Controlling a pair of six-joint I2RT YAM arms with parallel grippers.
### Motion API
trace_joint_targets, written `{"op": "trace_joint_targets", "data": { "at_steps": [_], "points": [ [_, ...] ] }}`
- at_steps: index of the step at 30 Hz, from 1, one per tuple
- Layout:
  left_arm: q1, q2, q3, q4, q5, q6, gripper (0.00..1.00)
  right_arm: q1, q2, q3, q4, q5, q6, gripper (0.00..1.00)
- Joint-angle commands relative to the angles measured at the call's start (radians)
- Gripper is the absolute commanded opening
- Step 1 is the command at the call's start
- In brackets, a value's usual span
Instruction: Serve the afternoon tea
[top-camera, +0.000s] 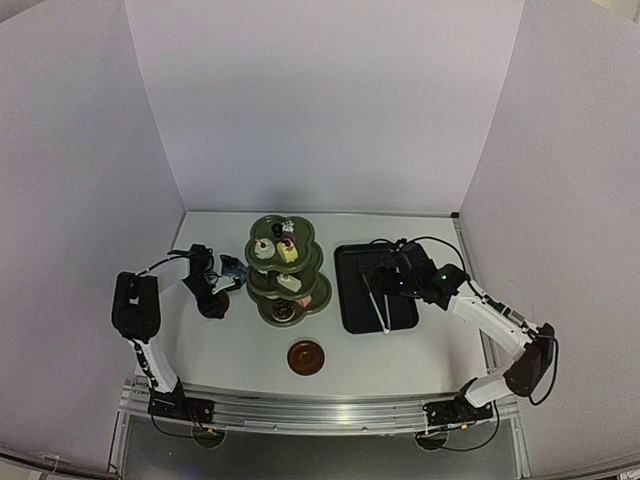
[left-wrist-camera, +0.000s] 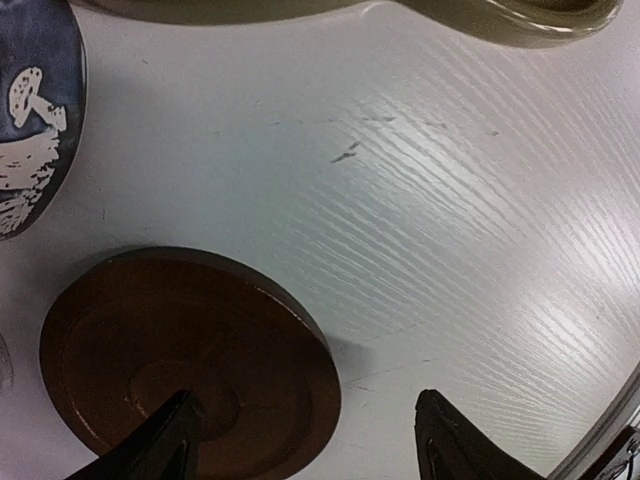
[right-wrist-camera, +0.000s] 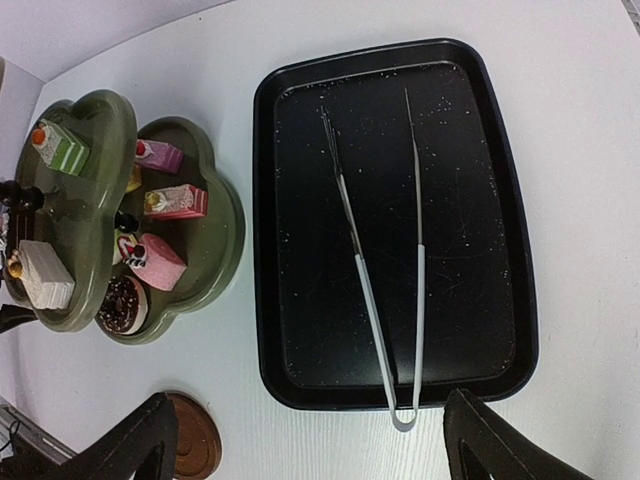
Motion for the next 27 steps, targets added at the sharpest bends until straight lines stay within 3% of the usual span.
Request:
{"op": "trace_joint_targets", "data": {
  "at_steps": [1,8,13,15,20,27],
  "points": [
    [-0.002,0.029,0.046,-0.002,-0.035,0.003,0.7,0.004,-0.051,-0.018,-0.003,0.017,0.01,0.89],
    [-0.004,-0.014,-0.122,0.071,-0.088,0.048,0.65,0.004,-0.044,-0.017,-0.002,0.026,0.012,0.89],
    [-0.061,-0.086,-0.266,0.058,-0.063,0.052,0.51,0.005,-0.032,0.006,-0.003,0.031,0.012,0.89],
    [-0.117,-0.152,-0.346,0.063,-0.046,0.051,0.51,0.004,-0.033,0.009,-0.003,0.034,0.008,0.89],
    [-0.379,-0.327,-0.537,0.07,-0.019,-0.032,0.51,0.004,-0.034,0.012,-0.002,0.04,0.01,0.89],
    [-0.621,-0.375,-0.521,0.108,-0.018,-0.162,0.54,0.005,-0.021,0.032,-0.002,0.031,0.003,0.89]
  ]
}}
